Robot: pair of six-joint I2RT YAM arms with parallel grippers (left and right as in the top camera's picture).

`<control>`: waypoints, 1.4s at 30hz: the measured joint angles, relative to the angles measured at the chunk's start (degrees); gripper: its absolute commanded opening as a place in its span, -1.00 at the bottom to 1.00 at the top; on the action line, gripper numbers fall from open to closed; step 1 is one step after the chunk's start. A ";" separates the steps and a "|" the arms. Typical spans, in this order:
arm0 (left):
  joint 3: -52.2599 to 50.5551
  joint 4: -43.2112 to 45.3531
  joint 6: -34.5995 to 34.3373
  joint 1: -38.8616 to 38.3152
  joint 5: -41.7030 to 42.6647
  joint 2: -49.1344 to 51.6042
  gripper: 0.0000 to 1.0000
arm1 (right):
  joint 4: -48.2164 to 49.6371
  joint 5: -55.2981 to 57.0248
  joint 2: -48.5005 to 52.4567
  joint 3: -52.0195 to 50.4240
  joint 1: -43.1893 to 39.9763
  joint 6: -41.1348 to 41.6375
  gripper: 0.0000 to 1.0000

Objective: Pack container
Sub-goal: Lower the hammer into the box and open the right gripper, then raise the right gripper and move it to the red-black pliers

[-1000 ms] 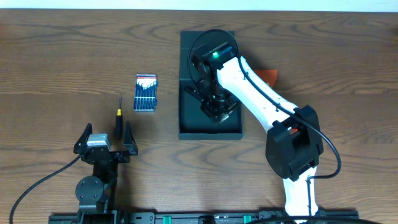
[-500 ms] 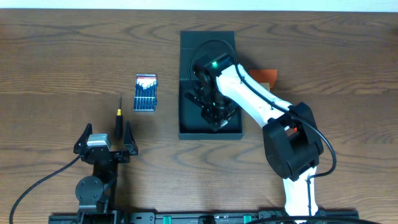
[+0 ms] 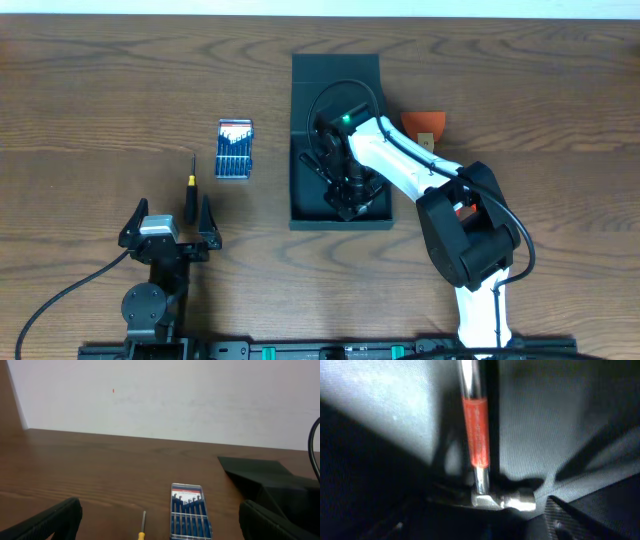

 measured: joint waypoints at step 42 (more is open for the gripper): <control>0.00 0.00 0.02 0.00 0.00 0.00 0.97 | -26.10 2.43 0.00 36.17 -25.90 10.56 0.89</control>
